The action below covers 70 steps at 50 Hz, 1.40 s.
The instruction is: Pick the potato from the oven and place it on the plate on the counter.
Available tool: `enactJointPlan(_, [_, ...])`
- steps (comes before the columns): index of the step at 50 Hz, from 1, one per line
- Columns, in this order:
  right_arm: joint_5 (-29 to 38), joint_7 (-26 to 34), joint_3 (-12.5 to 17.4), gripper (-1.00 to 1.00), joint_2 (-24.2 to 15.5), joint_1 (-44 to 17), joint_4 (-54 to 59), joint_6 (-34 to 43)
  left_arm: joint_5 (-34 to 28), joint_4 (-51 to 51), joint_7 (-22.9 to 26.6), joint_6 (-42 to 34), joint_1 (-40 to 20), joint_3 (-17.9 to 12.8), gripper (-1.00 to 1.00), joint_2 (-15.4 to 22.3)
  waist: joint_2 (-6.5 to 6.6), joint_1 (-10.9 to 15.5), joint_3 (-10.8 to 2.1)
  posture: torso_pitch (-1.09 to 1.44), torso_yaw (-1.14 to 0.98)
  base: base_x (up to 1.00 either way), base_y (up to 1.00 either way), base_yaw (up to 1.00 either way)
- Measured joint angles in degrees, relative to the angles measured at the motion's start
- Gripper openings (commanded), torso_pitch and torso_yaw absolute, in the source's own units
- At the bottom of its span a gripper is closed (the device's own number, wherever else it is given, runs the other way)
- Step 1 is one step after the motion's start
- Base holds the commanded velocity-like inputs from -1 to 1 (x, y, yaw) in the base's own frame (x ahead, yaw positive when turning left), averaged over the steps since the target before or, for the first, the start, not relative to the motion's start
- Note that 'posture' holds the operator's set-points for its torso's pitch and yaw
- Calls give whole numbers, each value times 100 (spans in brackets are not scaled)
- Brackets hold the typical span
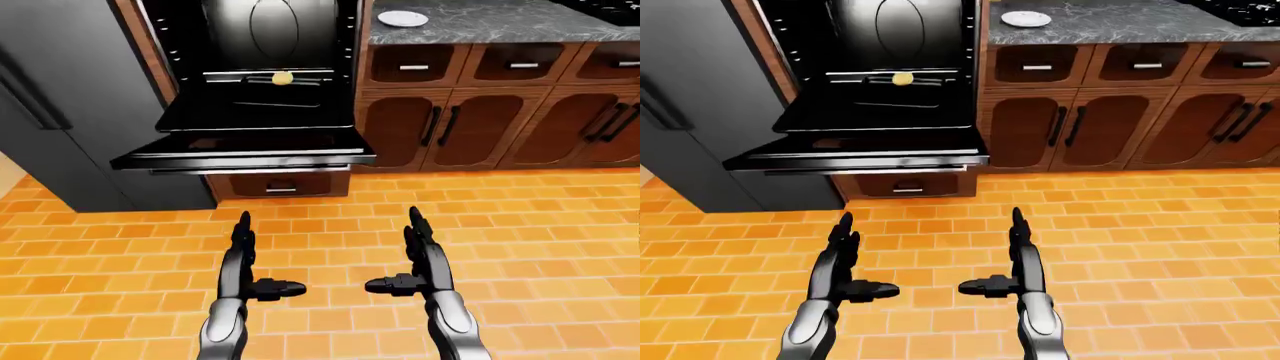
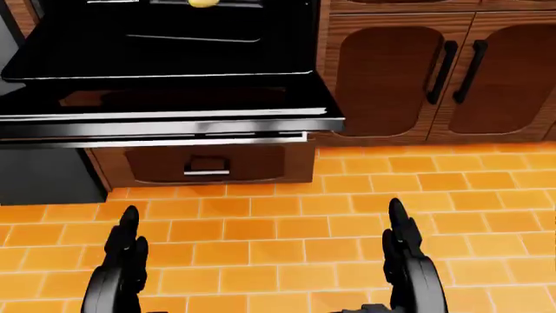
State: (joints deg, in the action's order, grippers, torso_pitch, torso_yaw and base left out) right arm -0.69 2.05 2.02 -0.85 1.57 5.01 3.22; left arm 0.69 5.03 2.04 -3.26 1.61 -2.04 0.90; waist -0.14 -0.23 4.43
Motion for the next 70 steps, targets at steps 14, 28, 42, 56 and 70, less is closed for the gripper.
enactJointPlan(14, [120,44,39,100,-98,-397,-245,59,-121,-926,92,-656,-267,11,100,67,-20,47,-314,0,0,0,0,0])
enactJointPlan(28, [-7,275,410,100,-445,-1340,-1786,1737,-39,-1781,57,-2274,-1734,-386,100,447,6,296,-370,0,0,20,-42,0])
enactJointPlan(42, [-82,365,490,100,-548,-1444,-2041,2323,32,-2093,119,-2897,-1948,-353,100,502,144,54,-110,0,0,44,-52,0])
enactJointPlan(56, [-56,447,348,100,-478,-1585,-2129,2400,124,-2273,68,-3029,-1936,-515,100,587,194,267,-284,0,0,58,-70,0])
enactJointPlan(70, [-37,463,442,100,-555,-1572,-2186,2430,136,-2221,51,-3057,-1905,-402,100,512,-341,231,-130,0,0,64,-46,0])
